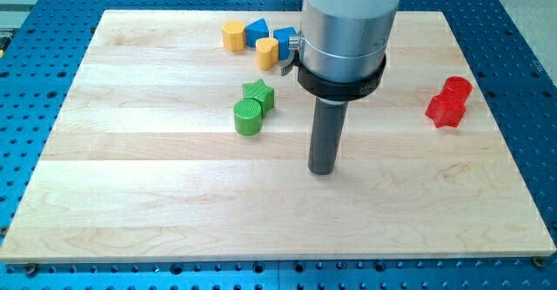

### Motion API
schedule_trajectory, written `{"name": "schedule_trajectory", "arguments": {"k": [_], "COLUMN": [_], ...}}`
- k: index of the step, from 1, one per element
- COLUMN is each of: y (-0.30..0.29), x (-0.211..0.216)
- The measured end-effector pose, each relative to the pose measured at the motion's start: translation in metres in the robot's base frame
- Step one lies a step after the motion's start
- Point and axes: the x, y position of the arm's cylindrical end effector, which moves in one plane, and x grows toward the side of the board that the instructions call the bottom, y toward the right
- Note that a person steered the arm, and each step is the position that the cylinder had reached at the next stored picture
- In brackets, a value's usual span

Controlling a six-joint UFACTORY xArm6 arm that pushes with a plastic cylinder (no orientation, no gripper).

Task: Add the green blocks into the group of blocks

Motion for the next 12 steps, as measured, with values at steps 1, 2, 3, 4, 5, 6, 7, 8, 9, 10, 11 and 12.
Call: {"name": "schedule_trajectory", "arguments": {"k": [1,2,3,4,5,6,7,8,9,10,11,12], "y": [0.003,-0.002,-0.03,-0.064,-0.099,-0.098,-0.116,-0.124,-0.161,-0.173,-0.118,-0.149], "x": [0.0,-0.007,-0.061,-0.031,-0.075,-0.133,-0.164,-0.114,-0.119,-0.142,-0.159,-0.135]}}
